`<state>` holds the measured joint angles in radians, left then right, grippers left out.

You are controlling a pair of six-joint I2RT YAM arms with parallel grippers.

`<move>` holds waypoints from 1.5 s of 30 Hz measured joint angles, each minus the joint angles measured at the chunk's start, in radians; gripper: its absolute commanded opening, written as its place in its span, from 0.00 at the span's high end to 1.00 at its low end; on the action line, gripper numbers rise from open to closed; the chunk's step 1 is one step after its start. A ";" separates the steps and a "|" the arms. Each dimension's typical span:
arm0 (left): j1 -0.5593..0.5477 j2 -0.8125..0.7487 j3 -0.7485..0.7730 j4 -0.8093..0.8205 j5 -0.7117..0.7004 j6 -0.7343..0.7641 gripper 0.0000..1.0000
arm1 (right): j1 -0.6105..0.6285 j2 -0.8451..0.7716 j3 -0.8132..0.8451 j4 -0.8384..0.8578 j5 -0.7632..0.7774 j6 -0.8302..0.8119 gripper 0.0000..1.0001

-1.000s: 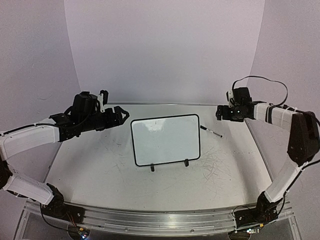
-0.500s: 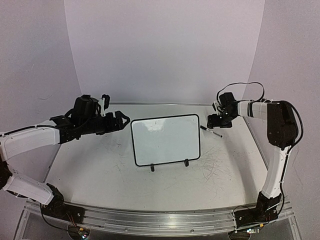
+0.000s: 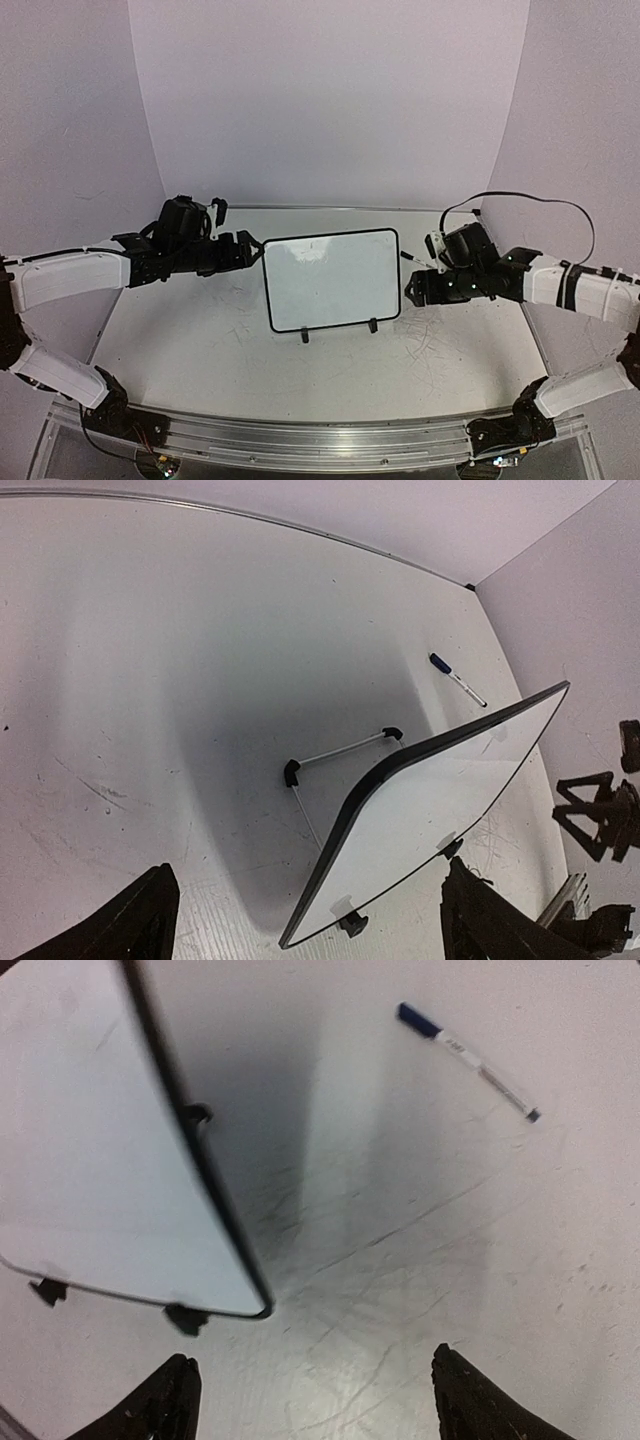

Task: Write a sentence on the whiteboard
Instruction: Adjust the whiteboard at the center of the board.

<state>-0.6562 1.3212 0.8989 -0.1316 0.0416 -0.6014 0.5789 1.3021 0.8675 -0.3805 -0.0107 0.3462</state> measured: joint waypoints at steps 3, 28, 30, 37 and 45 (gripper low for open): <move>-0.001 0.000 0.000 0.001 -0.009 0.000 0.08 | 0.115 -0.050 -0.066 0.048 -0.002 0.066 0.26; -0.001 -0.104 -0.005 -0.001 -0.056 -0.001 0.07 | 0.330 0.449 0.030 0.248 0.151 0.186 0.63; -0.001 -0.105 -0.005 -0.002 -0.056 -0.001 0.06 | 0.330 0.459 0.030 0.255 0.172 0.183 0.63; -0.001 -0.110 -0.011 -0.003 -0.071 -0.001 0.06 | 0.331 0.465 0.029 0.281 0.228 0.173 0.77; -0.002 -0.125 -0.011 -0.004 -0.072 -0.001 0.06 | 0.333 0.467 0.008 0.326 0.241 0.165 0.91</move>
<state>-0.6586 1.1967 0.8875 -0.1352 -0.0309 -0.6025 0.9120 1.7687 0.8756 -0.0544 0.2306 0.5117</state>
